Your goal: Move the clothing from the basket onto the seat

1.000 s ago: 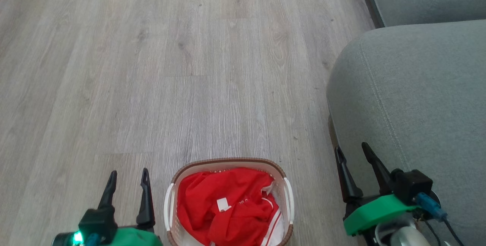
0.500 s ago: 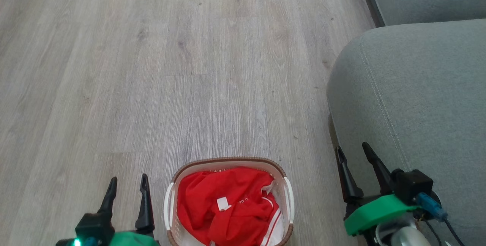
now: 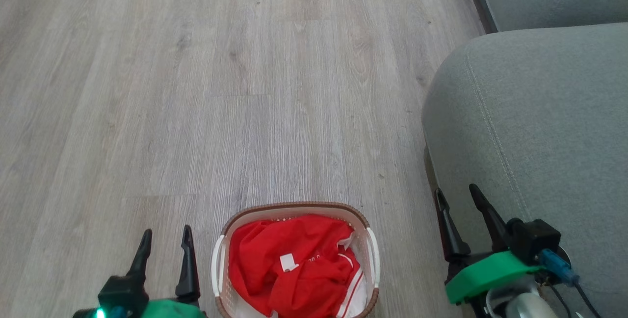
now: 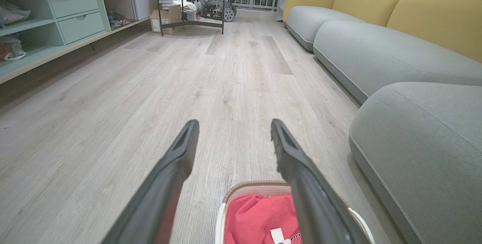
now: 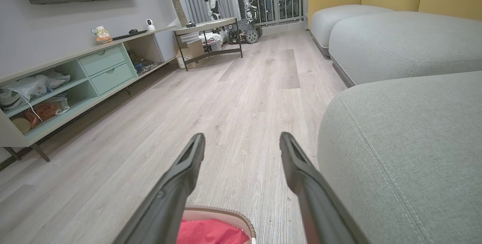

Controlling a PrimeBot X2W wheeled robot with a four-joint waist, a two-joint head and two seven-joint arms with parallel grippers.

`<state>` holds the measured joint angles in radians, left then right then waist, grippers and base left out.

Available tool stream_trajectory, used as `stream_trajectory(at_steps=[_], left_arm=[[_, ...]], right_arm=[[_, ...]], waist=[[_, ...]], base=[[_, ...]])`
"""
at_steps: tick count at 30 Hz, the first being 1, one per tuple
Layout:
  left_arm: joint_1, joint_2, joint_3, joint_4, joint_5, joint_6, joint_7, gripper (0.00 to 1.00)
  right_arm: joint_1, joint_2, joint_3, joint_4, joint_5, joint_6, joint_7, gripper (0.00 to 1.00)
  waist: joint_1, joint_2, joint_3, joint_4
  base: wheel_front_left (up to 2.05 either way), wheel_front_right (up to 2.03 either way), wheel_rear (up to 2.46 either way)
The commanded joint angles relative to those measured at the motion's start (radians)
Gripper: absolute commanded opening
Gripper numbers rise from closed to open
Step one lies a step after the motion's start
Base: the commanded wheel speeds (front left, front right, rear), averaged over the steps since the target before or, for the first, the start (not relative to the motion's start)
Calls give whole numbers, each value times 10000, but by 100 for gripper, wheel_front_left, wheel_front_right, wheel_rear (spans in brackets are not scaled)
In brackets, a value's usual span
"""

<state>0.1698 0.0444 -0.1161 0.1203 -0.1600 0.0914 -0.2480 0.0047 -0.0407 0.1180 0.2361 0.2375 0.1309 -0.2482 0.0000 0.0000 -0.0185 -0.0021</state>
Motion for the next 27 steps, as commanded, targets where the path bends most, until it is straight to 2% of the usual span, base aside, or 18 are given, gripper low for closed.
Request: stream_trajectory(at_steps=[1,18,27], left_arm=[[-361,59,292,-317,60,1,-138,100],[-476,59,198,-324,104,8,-138,100],[-1528,59,-99,39,497,-351,-138,100]], right_arm=[[-378,-95,196,-273,-37,-2,-136,100],[-443,-95,77,-320,-54,-2,-136,100],[-982,-95,-168,-630,-179,-2,-136,100]], waist=[[0,0,4,1],[0,0,317,22],[0,0,1734,-10]], base=[[0,0,0],[0,0,0],[0,0,0]])
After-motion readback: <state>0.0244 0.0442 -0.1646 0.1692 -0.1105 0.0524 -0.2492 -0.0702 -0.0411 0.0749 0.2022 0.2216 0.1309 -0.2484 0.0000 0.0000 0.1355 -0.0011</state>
